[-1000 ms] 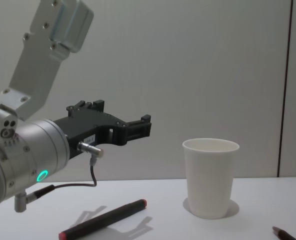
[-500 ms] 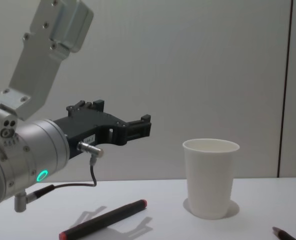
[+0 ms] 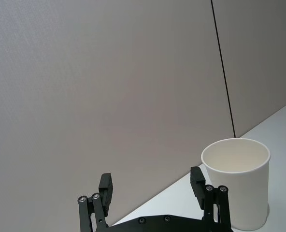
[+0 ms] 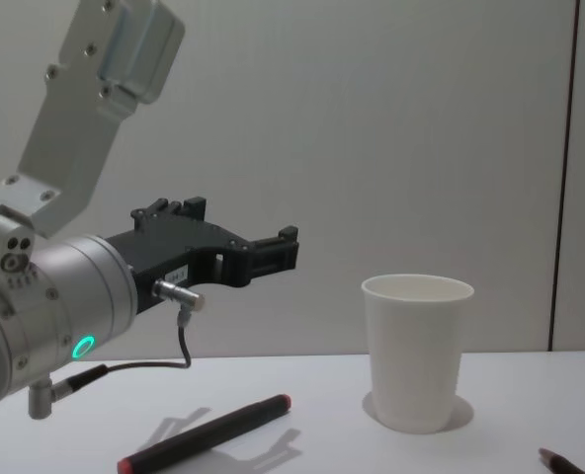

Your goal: Place the pen into the pen holder.

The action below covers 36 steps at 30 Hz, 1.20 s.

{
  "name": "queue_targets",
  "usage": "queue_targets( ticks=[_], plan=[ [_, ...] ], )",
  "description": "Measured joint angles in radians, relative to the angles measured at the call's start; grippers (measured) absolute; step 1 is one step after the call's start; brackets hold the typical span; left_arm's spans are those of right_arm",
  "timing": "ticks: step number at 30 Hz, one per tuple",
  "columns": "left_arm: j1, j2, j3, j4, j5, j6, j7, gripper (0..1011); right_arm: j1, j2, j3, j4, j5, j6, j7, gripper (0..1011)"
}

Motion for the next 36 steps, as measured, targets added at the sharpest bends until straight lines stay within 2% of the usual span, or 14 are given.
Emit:
queue_targets(
  ticks=[36],
  plan=[
    [0.000,0.000,0.000,0.000,0.000,0.000,0.000,1001,-0.002,-0.014,0.011,0.007,0.017,-0.010,-0.010,499]
  ],
)
